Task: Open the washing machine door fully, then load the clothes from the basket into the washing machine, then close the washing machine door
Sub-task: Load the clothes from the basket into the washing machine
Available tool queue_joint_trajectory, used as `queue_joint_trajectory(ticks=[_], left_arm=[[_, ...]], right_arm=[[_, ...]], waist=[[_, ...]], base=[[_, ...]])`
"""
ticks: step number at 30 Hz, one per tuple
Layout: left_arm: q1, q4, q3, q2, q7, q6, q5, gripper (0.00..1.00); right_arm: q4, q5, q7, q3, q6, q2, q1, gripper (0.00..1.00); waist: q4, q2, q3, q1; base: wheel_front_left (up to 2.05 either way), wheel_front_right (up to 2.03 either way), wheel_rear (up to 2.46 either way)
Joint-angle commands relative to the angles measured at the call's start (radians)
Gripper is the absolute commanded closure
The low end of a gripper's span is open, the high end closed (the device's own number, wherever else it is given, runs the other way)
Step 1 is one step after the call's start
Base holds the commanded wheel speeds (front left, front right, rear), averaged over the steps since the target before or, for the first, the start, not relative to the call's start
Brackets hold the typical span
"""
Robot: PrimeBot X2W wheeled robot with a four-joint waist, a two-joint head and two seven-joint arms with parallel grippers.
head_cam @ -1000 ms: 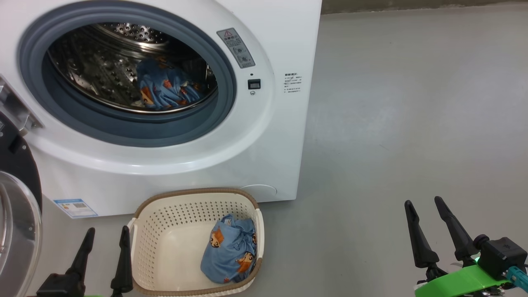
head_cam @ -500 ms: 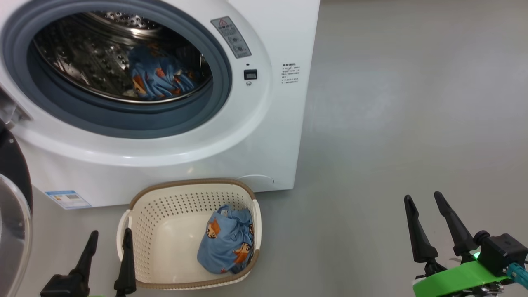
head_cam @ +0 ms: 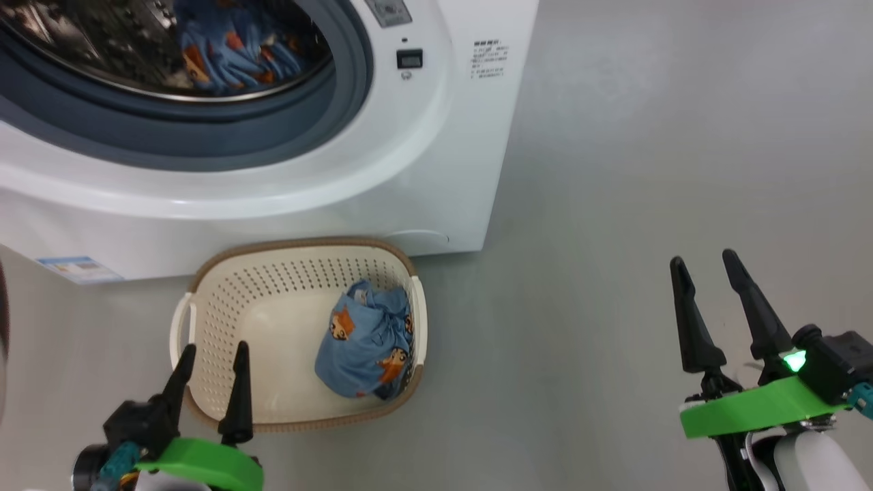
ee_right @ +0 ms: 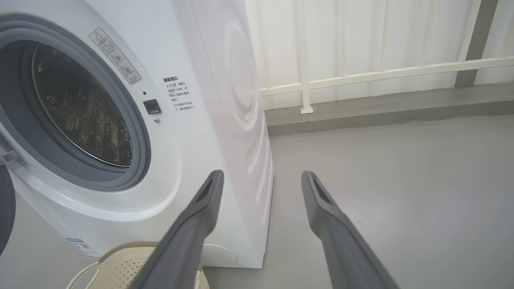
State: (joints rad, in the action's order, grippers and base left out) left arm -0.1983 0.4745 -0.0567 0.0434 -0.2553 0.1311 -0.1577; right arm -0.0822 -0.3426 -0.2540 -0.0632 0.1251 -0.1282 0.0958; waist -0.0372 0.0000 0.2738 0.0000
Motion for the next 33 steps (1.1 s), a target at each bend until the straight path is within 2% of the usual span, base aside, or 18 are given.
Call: queue_joint_trajectory(ticks=[1,9,20,33], left_arm=[[-0.039,0.003,-0.017,0.010,-0.006,0.000,-0.016,0.00],[-0.169,0.162,0.060,0.031,-0.006,0.000,-0.063,0.00],[-0.320,0.354,0.174,0.077,-0.006,0.000,-0.100,0.00],[-0.538,0.589,0.391,0.146,-0.006,0.000,-0.249,0.00]], right_arm=[[0.030,0.011,-0.008,-0.022,0.006,-0.004,0.036,0.00],[0.038,0.010,-0.008,-0.031,0.006,0.022,0.115,0.00],[0.044,0.006,-0.008,-0.057,0.006,0.046,0.189,0.00],[0.066,0.004,-0.008,-0.076,0.006,0.066,0.258,0.00]], waist=[[-0.006,0.0000,0.080,0.0000],[-0.024,0.0000,0.201,0.0000],[-0.059,0.0000,0.311,0.0000],[-0.136,0.0000,0.447,0.0000]], base=[[0.00,0.00,0.00],[0.00,0.00,0.00],[0.00,0.00,0.00],[0.00,0.00,0.00]])
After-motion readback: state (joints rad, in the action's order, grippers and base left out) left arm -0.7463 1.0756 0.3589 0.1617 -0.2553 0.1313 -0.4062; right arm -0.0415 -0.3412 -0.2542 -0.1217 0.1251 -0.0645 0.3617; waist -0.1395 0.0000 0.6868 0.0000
